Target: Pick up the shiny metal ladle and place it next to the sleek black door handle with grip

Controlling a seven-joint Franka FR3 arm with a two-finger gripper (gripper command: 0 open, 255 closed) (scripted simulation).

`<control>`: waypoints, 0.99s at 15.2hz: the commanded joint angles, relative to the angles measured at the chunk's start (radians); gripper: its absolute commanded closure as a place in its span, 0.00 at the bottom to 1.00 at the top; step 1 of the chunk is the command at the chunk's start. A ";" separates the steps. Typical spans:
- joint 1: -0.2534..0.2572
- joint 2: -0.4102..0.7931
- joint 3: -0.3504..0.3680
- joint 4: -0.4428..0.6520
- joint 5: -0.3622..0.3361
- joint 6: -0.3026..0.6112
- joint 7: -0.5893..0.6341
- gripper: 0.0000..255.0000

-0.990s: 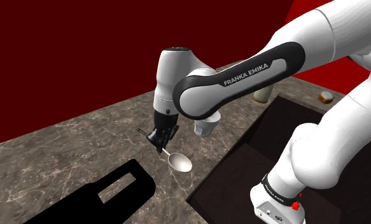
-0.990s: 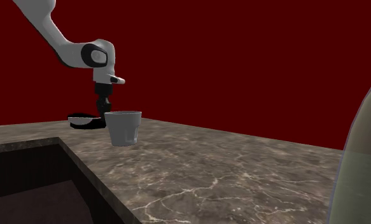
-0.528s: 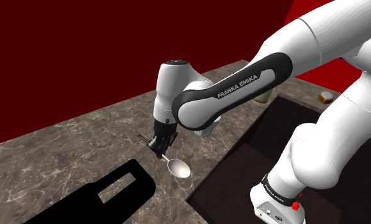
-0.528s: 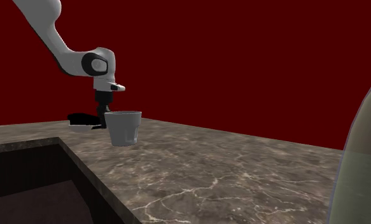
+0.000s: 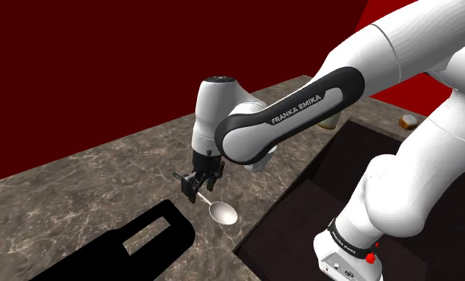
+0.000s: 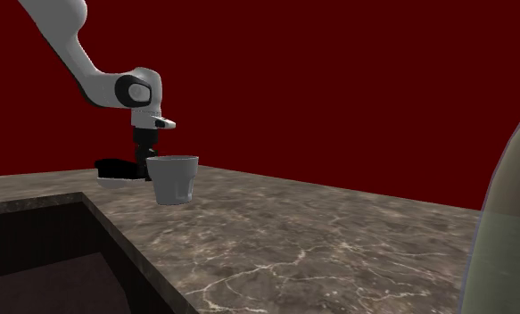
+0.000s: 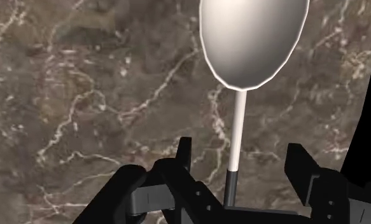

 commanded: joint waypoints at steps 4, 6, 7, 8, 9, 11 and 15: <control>0.000 0.000 0.000 0.000 0.000 0.000 0.000 0.00; -0.003 -0.048 -0.010 0.026 0.010 -0.073 -0.010 0.00; -0.004 -0.069 -0.015 0.041 0.014 -0.110 -0.014 0.00; -0.005 -0.085 -0.019 0.054 0.016 -0.138 -0.016 0.00; -0.005 -0.085 -0.019 0.054 0.016 -0.138 -0.016 0.00; -0.005 -0.085 -0.019 0.054 0.016 -0.138 -0.016 0.00; -0.005 -0.085 -0.019 0.054 0.016 -0.138 -0.016 0.00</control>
